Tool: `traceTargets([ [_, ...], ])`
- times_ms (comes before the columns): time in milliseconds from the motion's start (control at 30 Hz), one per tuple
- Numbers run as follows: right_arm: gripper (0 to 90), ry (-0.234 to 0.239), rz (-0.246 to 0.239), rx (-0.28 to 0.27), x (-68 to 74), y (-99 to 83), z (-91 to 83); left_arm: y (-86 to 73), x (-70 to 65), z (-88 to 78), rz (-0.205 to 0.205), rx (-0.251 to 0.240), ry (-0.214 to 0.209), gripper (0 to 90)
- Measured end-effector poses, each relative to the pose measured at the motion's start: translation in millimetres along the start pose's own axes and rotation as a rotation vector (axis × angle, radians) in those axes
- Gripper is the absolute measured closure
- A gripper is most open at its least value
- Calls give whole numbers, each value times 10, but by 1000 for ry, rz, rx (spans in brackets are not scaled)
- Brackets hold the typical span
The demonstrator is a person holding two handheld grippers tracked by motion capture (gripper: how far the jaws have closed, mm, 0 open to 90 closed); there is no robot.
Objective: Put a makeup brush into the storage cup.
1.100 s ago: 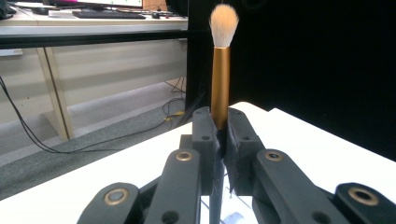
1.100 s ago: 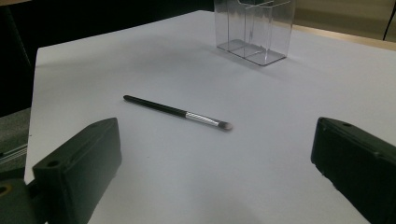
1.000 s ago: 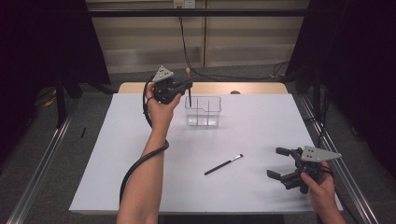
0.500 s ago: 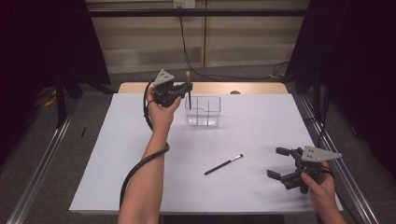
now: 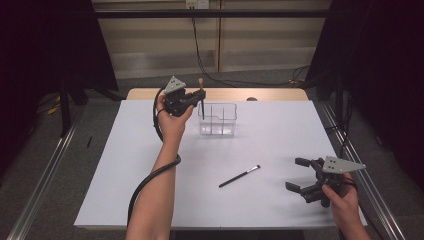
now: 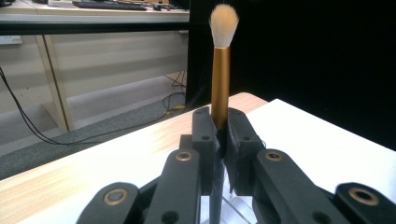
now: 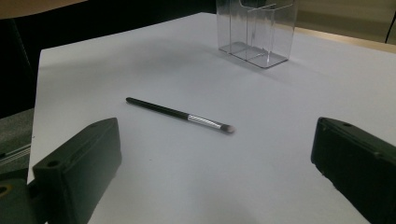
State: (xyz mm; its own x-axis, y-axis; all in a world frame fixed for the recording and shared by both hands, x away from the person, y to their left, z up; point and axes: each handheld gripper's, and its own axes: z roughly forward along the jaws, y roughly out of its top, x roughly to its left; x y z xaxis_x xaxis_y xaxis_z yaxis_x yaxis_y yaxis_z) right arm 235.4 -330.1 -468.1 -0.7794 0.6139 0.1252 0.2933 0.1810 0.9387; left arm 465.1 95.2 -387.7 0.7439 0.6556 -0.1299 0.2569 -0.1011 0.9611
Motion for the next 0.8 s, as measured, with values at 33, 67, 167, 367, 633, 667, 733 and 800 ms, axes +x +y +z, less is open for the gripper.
traceTargets([
  [33, 12, -1, 0, 0, 1, 1, 0, -3, -1, 0, 2, 1, 0, 835],
  [67, 12, -1, 0, 0, 0, 2, 0, -6, -5, 2, -2, 0, -1, 834],
  [167, 12, 0, 0, -1, 2, 3, 2, -8, 0, -1, -9, 1, -9, 833],
  [367, 12, 1, -1, 0, -1, 5, 2, -18, 9, 10, -60, 11, -47, 548],
  [633, 12, 3, -1, -3, 6, 13, 14, -49, 2, -71, -118, 5, -79, 268],
  [667, 12, 5, -1, -3, 8, 15, 19, -43, -3, -89, -107, 0, -79, 261],
  [733, 12, 5, -1, -4, 10, 18, 29, -33, -13, -115, -105, -3, -84, 242],
  [800, 12, 8, -3, -4, 14, 22, 41, -24, -23, -140, -96, 2, -79, 191],
])
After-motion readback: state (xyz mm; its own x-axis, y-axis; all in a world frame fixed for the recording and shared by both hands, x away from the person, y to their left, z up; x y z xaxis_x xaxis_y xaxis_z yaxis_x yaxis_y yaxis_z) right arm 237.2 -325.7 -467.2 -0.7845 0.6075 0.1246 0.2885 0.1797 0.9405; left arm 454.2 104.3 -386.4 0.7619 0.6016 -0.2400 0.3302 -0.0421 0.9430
